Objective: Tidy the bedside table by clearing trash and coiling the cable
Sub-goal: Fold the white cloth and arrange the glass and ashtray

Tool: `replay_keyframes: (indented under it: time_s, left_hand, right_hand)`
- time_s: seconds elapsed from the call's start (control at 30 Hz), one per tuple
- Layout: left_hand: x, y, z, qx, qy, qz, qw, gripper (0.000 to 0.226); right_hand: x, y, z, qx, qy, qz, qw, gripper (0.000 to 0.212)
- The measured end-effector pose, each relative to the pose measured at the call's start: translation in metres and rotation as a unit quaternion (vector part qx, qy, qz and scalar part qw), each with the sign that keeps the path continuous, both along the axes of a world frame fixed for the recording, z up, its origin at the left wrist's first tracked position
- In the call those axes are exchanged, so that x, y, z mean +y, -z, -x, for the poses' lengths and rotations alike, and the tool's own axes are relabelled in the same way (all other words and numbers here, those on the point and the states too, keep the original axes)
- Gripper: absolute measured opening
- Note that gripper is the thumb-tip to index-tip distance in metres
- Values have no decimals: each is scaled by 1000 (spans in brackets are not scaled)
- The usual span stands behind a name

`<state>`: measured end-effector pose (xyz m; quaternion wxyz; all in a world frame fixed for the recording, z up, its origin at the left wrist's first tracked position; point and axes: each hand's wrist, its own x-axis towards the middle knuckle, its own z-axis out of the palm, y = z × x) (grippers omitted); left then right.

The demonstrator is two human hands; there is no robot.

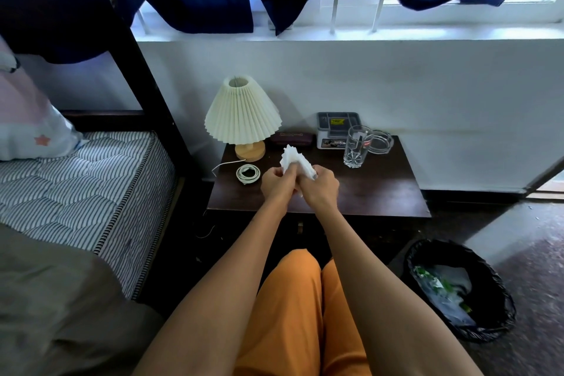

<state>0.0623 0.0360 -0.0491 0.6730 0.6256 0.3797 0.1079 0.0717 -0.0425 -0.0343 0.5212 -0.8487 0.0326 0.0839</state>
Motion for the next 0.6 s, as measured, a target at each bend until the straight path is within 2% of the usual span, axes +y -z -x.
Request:
replay_keyframes:
  time_s: [0.13,0.27,0.5,0.6]
  left_hand:
    - [-2,-4,0,-2,4,9,1000,57]
    - [-7,-7,4,-11,13,12,1000,76]
    - [-17,-8,-1,-50,48,74,995,92]
    - [-21,-2,-12,-48,50,75,995,88]
  right_hand:
    - [1,-1,1,-9,-8,-10,1000,29]
    - [-1,-3,2,4,6,-45,999,42]
    - [-4,10,-9,28,8,-36,999,24]
    - [-4,17,-18,36,20,-22,999,23]
